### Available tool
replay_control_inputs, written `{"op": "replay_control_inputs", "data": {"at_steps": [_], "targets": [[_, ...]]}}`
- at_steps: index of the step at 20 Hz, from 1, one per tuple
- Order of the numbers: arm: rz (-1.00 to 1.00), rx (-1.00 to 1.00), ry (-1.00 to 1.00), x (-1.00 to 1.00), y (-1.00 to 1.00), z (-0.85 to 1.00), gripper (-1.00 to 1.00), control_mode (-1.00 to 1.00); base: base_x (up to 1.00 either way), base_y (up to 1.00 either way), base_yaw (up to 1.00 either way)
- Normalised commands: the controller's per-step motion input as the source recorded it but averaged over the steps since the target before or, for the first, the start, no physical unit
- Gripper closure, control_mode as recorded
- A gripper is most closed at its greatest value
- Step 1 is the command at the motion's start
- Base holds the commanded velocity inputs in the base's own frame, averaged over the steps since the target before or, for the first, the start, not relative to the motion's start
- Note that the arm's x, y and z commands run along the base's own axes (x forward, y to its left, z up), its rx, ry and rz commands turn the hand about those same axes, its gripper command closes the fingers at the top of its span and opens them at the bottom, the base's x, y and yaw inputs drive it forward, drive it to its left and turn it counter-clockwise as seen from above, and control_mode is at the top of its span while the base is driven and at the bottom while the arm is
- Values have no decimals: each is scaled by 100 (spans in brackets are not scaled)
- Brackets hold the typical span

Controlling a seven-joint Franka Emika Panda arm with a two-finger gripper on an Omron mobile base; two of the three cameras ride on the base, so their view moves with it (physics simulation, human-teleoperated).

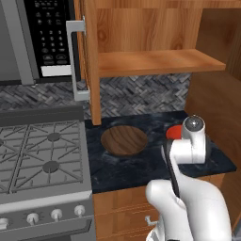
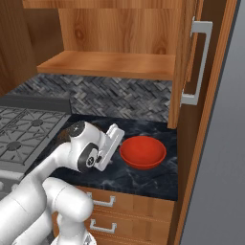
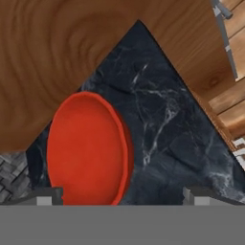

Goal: Open the cabinet. Pick the bowls from the counter and place them in the cabinet. Then close the cabinet.

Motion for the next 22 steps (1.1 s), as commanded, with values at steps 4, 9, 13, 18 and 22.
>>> {"op": "replay_control_inputs", "data": {"at_steps": [4, 9, 13, 18, 22], "targets": [[-1, 0, 0, 8, -1, -26, -100, -100, 0, 0, 0], [-2, 0, 0, 0, -19, -24, -100, -100, 0, 0, 0], [-2, 0, 0, 1, -21, -29, -100, -100, 0, 0, 0], [-1, 0, 0, 7, -11, -29, -100, -100, 0, 0, 0], [0, 0, 0, 24, -11, -39, -100, -100, 0, 0, 0]]}}
